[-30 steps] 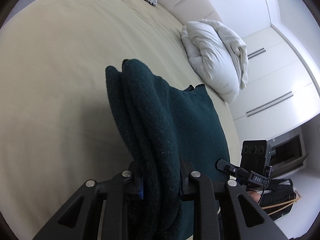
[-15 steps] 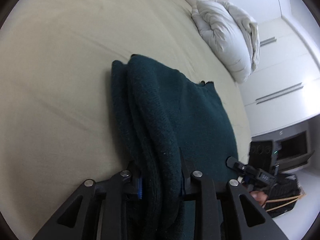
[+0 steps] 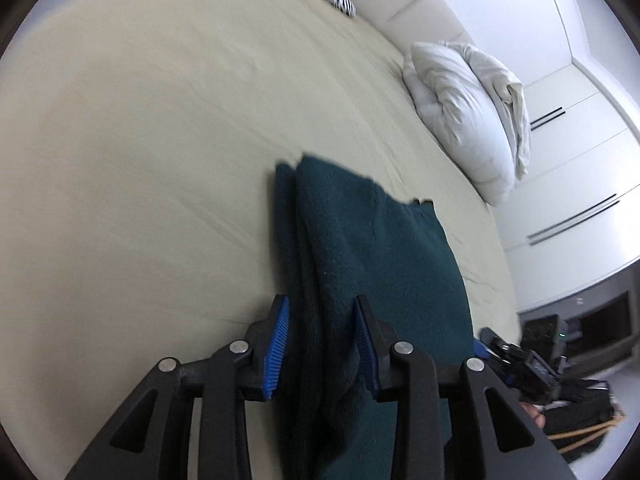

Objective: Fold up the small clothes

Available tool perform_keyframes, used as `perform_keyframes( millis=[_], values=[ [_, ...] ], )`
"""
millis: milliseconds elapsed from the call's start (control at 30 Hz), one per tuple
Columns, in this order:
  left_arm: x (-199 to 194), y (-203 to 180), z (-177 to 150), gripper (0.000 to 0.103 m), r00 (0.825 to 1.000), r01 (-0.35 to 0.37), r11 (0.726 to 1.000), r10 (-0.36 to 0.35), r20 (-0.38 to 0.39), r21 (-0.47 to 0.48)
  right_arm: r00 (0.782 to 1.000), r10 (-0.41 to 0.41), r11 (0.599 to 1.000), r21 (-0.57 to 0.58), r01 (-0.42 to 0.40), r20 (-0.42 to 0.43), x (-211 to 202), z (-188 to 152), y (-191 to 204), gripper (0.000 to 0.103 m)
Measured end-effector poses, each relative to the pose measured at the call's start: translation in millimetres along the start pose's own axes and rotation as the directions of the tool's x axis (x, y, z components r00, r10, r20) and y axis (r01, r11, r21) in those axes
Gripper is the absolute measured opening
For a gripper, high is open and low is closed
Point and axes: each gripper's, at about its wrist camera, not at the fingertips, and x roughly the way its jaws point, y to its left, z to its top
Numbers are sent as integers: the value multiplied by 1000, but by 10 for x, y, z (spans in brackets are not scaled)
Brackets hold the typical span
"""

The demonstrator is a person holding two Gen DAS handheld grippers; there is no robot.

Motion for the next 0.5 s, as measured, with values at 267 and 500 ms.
perform_keyframes(
  millis=[267, 500],
  values=[
    [98, -516, -162, 43, 1000, 27, 984, -24, -18, 175, 971, 231, 967, -97, -235, -55, -77, -74, 525, 49],
    [236, -278, -341, 42, 996, 85, 986, -82, -27, 145, 952, 228, 970, -33, -239, -203, 284, -369, 207, 46]
  ],
)
